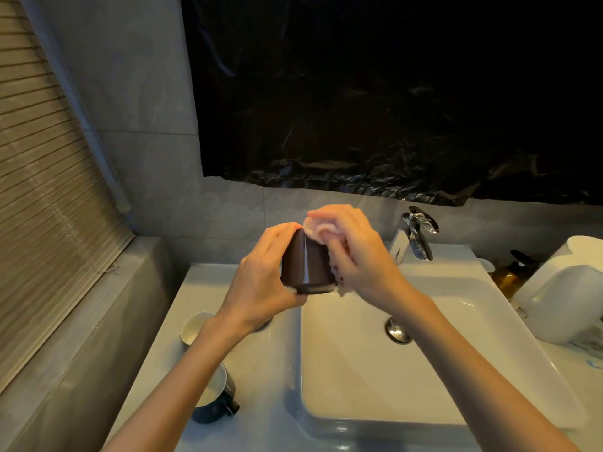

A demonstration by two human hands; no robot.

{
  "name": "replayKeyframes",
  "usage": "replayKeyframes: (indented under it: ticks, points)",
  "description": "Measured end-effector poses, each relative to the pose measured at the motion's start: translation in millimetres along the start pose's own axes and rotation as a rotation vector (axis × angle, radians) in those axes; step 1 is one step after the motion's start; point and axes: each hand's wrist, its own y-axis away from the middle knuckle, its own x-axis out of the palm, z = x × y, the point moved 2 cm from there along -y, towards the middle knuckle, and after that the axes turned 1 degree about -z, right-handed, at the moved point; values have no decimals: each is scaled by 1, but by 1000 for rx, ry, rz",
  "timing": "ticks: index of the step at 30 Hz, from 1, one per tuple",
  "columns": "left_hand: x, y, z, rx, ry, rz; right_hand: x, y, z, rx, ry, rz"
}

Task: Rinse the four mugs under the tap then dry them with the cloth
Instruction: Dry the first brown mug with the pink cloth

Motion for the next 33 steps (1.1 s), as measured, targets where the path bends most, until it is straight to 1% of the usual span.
replayKeyframes:
  ticks: [2, 4, 7, 9, 12, 13, 14, 17, 19, 23, 24, 26, 30, 31, 33]
  points:
    - [-1, -1, 3, -11, 25, -24, 6, 9, 0, -144, 62, 7]
    - [-4, -3, 9, -21, 15, -42, 10, 25, 1, -256, 58, 18]
    - [-6, -5, 15, -19, -16, -19, 17, 40, 1, -330, 64, 59]
    - [-6, -3, 15, -10, -5, 2, 17, 28, -2, -272, 33, 28]
    - [-5, 0, 15, -2, 65, -8, 12, 1, -9, -97, -31, -89]
    - [-4, 0, 16, -17, 104, -21, 12, -1, -9, -84, -48, -96]
    - [-5, 1, 18, -36, 138, -35, 13, 2, -9, -104, -57, -84]
    - [-7, 2, 25, -94, 176, -56, 19, 32, -1, -248, -52, -15]
    - [-7, 2, 26, -91, 165, -30, 18, 41, 1, -250, -73, 7]
    - [0, 2, 20, -54, 233, 12, 6, 7, -12, -2, -182, -67]
    - [1, 1, 19, -58, 249, 8, 3, -1, -13, 32, -191, -91]
    - [2, 0, 20, -82, 274, -8, 1, 0, -9, 21, -199, -104]
    - [-2, -1, 25, -126, 313, -35, 8, 37, 4, -163, -160, -14]
    - [-2, -1, 26, -122, 307, -28, 9, 41, 3, -179, -156, -3]
    - [1, 0, 24, -110, 306, -10, 6, 29, -3, -117, -173, -27]
